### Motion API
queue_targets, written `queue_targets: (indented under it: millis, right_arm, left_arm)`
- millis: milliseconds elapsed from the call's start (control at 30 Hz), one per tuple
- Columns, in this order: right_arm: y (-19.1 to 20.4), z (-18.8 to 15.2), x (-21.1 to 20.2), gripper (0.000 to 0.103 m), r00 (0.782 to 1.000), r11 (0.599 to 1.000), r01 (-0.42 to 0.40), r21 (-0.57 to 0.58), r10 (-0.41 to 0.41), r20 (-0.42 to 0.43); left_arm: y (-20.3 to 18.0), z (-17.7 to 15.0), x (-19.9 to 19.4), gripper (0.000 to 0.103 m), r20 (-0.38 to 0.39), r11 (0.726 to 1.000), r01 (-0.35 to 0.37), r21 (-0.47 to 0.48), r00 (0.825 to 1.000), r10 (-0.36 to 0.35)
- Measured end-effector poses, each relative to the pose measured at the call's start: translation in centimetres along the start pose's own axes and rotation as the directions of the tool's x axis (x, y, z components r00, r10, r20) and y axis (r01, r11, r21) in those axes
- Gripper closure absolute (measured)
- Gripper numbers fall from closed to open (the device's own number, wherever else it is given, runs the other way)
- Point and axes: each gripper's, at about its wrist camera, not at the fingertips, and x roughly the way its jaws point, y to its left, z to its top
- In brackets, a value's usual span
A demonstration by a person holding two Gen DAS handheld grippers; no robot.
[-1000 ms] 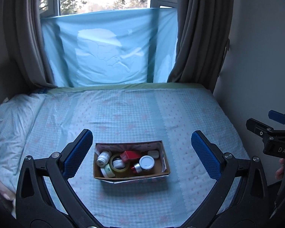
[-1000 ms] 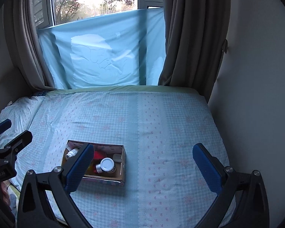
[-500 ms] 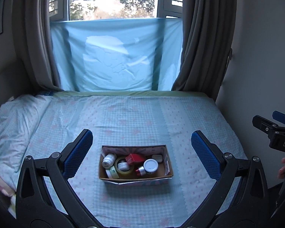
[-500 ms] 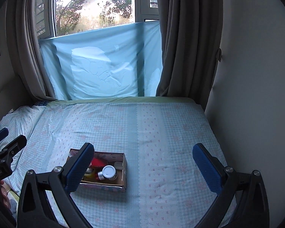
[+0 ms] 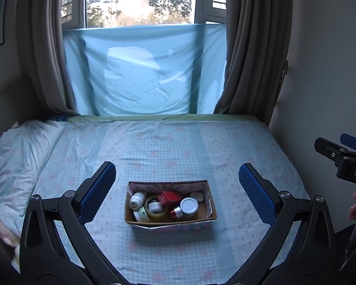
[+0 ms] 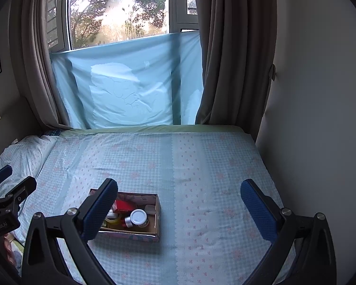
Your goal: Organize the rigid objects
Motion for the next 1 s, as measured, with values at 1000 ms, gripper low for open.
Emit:
queue_targets:
  millis: [1000]
  right_arm:
    - [-0.4,0.4,-0.8,0.000,1.000,1.000,-0.008,-0.009,0.008,0.021]
  left_arm:
    - [-1.5,0.0,-0.8,0.000,0.023,1.000,-0.016,-0.008,1.000,0.016]
